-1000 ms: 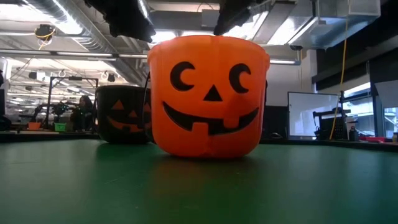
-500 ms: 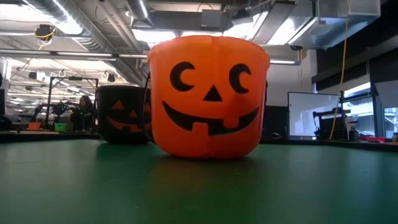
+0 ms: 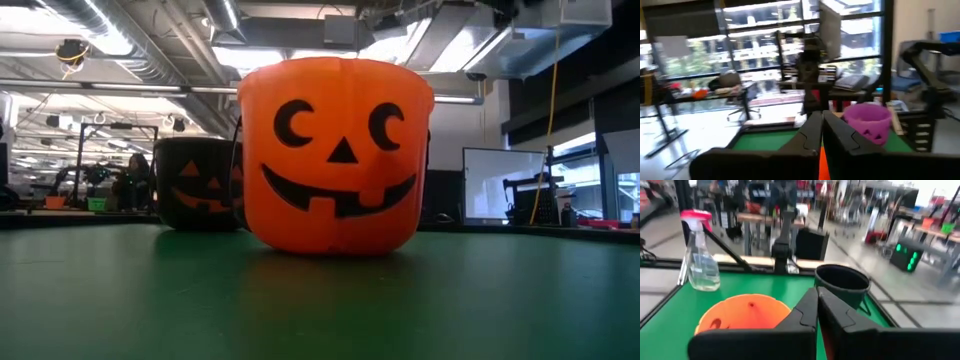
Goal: Sort candy
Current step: Return to Home Position
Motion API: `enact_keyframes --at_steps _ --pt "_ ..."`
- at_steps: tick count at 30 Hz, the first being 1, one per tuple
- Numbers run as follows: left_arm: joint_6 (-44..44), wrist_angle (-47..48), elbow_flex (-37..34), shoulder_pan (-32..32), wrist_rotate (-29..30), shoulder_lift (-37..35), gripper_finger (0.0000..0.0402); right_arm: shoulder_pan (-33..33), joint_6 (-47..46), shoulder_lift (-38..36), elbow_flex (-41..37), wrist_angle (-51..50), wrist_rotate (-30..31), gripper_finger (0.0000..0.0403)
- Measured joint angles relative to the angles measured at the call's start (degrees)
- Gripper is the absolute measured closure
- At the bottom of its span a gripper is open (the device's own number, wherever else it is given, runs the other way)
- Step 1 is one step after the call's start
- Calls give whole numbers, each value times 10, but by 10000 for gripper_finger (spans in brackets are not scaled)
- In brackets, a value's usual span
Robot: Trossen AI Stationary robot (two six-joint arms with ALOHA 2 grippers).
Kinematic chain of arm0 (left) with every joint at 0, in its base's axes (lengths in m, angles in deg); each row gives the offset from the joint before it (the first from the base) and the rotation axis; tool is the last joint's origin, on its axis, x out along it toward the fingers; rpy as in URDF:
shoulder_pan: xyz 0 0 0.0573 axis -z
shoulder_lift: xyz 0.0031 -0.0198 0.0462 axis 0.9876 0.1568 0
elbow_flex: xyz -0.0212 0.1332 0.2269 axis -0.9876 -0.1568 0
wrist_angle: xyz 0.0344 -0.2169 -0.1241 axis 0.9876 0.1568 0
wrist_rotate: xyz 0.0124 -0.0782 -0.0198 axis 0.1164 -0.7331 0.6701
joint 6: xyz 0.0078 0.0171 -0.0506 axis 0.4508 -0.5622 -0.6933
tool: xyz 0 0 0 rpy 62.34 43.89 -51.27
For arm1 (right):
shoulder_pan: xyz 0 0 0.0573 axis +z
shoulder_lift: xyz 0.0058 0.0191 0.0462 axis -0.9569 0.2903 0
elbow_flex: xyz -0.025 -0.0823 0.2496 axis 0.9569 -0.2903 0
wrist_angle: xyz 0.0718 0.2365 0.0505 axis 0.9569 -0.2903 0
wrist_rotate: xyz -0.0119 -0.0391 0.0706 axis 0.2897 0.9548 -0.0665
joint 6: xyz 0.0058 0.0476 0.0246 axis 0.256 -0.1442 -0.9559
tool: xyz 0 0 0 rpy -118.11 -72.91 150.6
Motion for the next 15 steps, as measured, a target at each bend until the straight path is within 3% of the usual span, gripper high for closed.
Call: enact_keyframes --at_steps 4,7,15 --pt "-11 0 -55 -2 38 -68 401 -28 -7 -70 -76 21 -7 397" --pt "-33 -3 -89 -5 35 -112 401 -55 -26 -114 -110 17 -30 400" --pt "-30 37 -111 -5 49 -210 401 -123 -9 -232 -120 0 -98 401"
